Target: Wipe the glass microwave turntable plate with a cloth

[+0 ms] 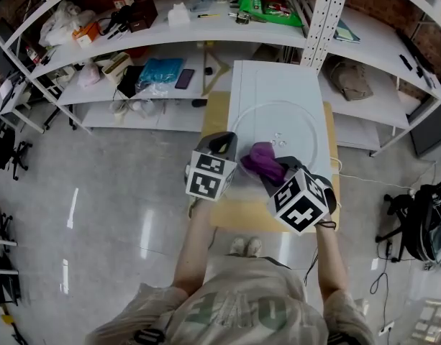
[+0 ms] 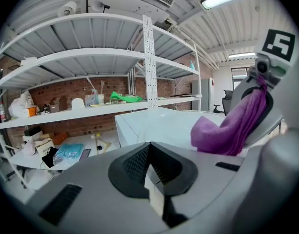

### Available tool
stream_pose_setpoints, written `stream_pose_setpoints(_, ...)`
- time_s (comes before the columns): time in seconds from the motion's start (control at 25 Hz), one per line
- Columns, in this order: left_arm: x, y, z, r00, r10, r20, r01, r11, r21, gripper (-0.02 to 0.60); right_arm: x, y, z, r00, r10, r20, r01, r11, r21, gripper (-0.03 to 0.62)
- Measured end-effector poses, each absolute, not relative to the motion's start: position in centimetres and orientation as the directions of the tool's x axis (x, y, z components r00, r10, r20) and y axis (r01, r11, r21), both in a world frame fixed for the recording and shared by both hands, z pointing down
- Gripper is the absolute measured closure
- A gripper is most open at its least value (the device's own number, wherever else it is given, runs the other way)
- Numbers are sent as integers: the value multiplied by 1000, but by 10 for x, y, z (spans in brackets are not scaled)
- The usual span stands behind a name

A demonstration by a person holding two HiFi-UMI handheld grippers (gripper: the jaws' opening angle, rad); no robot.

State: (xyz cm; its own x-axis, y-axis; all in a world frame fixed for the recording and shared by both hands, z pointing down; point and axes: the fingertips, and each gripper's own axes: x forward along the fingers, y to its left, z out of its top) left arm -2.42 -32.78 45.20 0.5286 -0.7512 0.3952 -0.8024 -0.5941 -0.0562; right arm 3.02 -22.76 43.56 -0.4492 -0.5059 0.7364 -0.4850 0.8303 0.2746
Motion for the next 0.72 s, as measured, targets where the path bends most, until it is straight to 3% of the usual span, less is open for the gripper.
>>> stream_pose_setpoints(0.48,-23,-324,452,523,-755,395,-802,-593,-71,580,35,-209,433,-473,-486,735,-456,849,268,537)
stream_pose_setpoints(0.72,-22,-325,452,524,-760,384,-803,-591,-74,580,65,-276,414,-424,-608,671,-580,752,315,537)
